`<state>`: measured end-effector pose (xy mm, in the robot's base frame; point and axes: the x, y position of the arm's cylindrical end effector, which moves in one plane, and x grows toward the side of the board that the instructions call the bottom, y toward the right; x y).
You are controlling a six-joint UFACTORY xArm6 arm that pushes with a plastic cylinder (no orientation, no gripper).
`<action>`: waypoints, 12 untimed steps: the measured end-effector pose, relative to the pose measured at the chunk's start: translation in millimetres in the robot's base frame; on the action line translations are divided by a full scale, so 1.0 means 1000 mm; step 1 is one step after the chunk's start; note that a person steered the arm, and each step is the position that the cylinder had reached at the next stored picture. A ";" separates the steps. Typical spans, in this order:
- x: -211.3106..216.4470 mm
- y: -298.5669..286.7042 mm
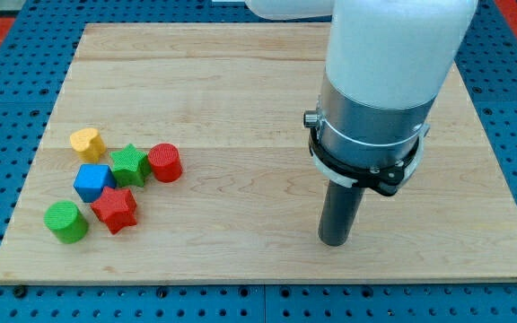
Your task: Move the yellow hexagon towards the top center of the board
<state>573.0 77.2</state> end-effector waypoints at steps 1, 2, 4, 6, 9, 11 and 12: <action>0.001 0.002; 0.005 0.002; 0.010 0.035; -0.094 0.060; -0.213 0.082; -0.144 0.083; -0.151 0.046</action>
<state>421.7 122.8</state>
